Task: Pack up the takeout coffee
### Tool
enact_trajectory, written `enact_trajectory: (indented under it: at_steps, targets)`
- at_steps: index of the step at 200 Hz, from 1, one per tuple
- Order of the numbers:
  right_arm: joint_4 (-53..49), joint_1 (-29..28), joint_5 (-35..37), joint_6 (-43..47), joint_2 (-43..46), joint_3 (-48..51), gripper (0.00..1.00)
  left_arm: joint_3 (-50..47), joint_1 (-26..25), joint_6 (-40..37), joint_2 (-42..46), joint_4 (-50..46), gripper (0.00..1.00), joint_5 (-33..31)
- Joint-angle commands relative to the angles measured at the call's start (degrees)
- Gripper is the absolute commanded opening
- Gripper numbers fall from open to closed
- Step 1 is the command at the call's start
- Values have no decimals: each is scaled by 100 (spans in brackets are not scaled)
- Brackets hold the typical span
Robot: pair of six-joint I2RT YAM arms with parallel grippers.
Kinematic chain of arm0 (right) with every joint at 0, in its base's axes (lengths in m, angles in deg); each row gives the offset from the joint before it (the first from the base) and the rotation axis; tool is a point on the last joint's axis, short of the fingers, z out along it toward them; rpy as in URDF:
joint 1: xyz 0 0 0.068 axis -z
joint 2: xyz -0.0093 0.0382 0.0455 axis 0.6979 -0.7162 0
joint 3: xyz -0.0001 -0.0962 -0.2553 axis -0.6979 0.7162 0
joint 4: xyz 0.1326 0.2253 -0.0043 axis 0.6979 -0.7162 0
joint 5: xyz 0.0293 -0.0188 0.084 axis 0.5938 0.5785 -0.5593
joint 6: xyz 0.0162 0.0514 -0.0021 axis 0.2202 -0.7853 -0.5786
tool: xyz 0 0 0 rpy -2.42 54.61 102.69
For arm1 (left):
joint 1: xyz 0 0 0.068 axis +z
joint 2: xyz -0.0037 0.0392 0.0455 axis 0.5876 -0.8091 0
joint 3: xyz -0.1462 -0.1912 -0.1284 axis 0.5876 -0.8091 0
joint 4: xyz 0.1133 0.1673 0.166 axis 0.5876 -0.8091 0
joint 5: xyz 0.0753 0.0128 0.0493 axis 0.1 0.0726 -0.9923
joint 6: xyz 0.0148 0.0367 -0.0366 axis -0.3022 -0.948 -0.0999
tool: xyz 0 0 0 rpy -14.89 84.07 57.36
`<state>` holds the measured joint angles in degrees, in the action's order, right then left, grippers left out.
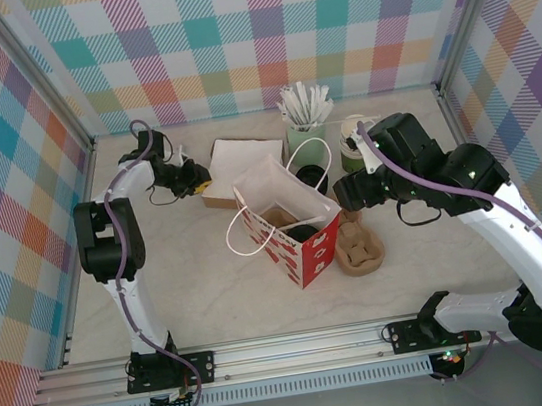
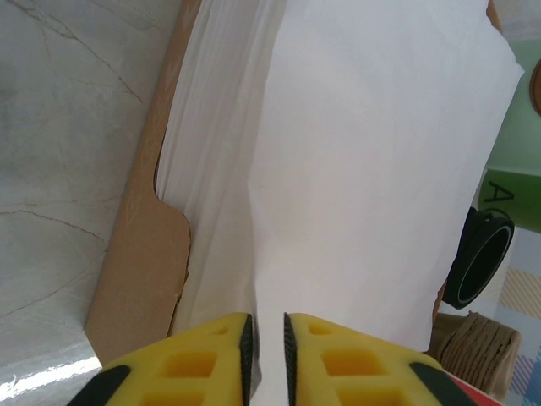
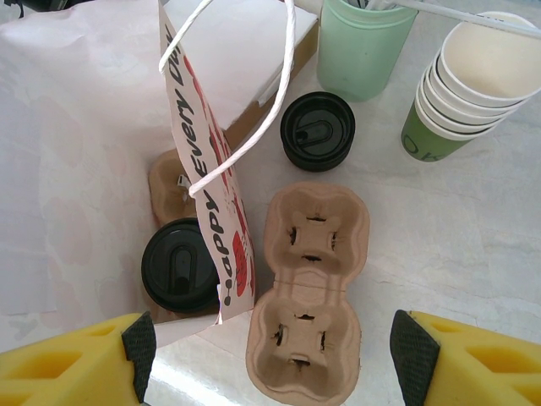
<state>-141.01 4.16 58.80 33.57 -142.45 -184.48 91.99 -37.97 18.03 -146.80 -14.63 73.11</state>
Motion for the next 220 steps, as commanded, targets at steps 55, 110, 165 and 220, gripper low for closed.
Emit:
enact_trajectory:
  at_steps: [55, 110, 165, 220]
  targets:
    - [183, 19, 148, 107, 42, -59, 75, 192, -58, -60, 219, -168, 0, 16]
    - [714, 19, -343, 811, -321, -440, 75, 289, -57, 536, 1136, 95, 0, 284]
    - [1494, 19, -1277, 2033, -1469, -1600, 82, 708, -68, 1433, 1926, 412, 0, 548]
    - [1521, 2, -2560, 2871, -3337, -3591, 92, 1413, -66, 1933, 2448, 391, 0, 658]
